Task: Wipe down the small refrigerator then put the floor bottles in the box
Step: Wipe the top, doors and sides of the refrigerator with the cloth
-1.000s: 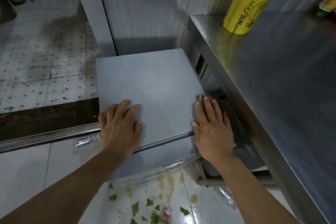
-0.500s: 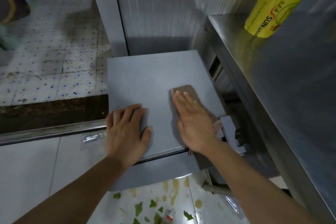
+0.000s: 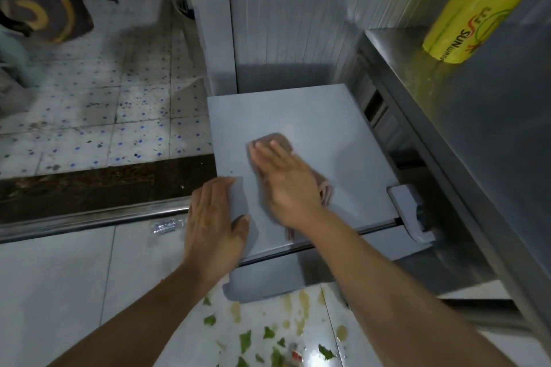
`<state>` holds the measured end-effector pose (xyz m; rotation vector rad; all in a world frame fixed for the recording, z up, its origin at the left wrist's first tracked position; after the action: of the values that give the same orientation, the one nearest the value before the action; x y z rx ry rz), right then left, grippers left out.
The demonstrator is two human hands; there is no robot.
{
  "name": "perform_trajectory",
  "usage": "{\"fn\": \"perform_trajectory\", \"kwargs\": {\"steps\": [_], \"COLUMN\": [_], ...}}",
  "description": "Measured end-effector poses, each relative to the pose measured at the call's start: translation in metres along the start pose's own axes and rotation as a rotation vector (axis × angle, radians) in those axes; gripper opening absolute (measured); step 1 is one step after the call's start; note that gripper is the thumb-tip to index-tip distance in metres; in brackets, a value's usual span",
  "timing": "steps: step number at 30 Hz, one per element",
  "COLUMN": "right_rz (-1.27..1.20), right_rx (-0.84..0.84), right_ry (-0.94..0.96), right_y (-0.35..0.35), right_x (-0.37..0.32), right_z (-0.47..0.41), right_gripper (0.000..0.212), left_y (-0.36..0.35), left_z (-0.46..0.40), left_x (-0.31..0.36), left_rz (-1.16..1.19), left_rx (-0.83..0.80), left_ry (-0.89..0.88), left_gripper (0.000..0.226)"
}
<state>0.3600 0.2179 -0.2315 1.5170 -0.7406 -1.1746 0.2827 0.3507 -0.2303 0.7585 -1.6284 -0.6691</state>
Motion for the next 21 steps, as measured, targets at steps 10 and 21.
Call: {"fn": "perform_trajectory", "kwargs": {"steps": [10,21], "right_rz": [0.135,-0.128], "right_rx": [0.07,0.098], "right_ry": [-0.303,-0.259], "right_y": [0.013,-0.014], "right_x": [0.054,-0.009], "right_z": [0.141,0.174], "right_gripper": [0.054,0.07], "left_y": [0.011,0.006], "left_z": [0.03,0.071], "left_x": [-0.001,0.017], "left_rz": [0.032,-0.034], "left_rx": [-0.1,-0.072], "left_ry": [-0.14,-0.213], "left_gripper": [0.059,0.037]}}
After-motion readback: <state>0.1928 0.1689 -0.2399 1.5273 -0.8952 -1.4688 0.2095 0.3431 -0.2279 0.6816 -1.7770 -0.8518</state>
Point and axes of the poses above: each hand's wrist, its own z-axis away from the middle knuckle, its own y-axis out of the back of the hand, x = y × z, the point moved 3 cm from there along -z, towards the middle knuckle, and after that the axes turned 10 degrees about -y, right-handed, at the moved point
